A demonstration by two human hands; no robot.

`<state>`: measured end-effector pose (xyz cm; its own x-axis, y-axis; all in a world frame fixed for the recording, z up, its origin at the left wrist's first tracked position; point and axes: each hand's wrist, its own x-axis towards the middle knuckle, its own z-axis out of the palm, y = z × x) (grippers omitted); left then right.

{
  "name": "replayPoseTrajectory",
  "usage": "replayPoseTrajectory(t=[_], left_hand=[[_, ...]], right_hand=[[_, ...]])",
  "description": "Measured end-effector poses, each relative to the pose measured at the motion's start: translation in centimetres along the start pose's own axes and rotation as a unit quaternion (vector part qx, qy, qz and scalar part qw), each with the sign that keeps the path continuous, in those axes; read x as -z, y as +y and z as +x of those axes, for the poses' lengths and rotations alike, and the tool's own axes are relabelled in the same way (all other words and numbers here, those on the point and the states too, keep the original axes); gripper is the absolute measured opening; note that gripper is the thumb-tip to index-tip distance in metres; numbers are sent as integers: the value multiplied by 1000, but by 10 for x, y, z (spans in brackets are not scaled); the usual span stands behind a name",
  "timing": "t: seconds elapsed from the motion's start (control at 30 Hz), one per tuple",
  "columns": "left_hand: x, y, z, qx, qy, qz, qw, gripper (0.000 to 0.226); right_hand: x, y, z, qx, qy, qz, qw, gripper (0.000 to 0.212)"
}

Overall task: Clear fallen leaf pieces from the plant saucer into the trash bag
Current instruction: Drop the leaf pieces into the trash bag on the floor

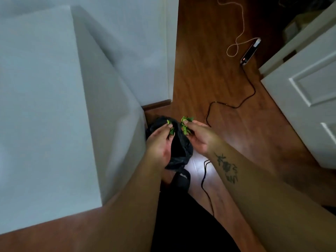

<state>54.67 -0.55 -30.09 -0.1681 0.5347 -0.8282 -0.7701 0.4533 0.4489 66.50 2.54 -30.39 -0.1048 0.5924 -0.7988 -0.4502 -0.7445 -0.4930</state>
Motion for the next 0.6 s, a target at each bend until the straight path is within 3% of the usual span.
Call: replayPoseTrajectory(t=[0.1,0.23,0.47,0.6], left_hand=[[28,-26,37,25,26,57,998,19],[61,-52,85,28,73,100,992,9],[94,-79,149,8,105,192,976,8],[106,-82,172,18,64,235,970,34]], right_hand=[[19,36,35,-33,14,-9,999,13],[41,79,84,-69,42,-41,996,30],[64,124,144,-86,76,-71,991,28],[73,134,162,-114,58,-105,986,38]])
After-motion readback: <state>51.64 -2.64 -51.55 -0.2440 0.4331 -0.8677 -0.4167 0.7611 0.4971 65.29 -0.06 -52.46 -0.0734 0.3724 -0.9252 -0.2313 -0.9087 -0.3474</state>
